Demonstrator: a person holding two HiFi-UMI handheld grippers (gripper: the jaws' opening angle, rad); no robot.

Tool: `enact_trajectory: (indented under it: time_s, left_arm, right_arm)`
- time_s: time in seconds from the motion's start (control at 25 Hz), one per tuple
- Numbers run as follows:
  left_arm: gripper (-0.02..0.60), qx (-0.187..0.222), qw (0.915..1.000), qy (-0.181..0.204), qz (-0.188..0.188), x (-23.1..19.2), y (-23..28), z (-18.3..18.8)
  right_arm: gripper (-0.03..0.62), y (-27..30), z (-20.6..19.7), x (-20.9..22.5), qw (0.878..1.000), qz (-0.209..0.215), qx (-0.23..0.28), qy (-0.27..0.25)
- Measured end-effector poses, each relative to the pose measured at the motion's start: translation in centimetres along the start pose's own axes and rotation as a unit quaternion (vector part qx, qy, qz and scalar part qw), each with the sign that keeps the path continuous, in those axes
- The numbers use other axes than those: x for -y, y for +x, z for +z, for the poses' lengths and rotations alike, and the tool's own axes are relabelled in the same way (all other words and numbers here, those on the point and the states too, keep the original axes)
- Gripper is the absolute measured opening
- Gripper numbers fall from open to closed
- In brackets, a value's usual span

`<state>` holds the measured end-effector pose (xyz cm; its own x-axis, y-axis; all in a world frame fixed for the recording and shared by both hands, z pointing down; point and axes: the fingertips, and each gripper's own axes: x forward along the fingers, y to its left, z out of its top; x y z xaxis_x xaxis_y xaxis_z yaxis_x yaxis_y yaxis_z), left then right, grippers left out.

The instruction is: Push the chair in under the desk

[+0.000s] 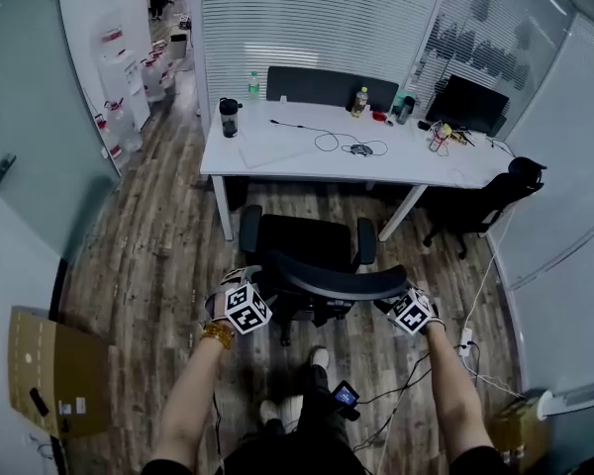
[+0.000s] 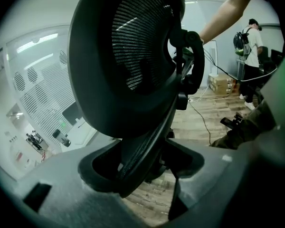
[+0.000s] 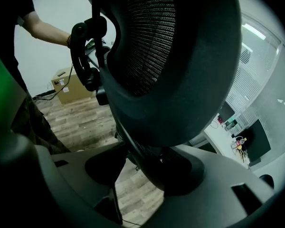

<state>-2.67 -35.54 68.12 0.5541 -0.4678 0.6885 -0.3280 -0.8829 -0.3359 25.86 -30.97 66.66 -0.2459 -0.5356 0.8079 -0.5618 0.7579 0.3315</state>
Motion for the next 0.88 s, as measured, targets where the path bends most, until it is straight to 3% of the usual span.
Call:
enact_trajectory:
  time_s: [0.88]
  left_arm:
    - [0.316, -0.017, 0.9998, -0.007, -0.001, -10.9, 5.4, -0.1]
  right_arm:
    - [0.237, 6.0, 4.7, 7.9, 1.000, -0.007, 0.019, 0.002]
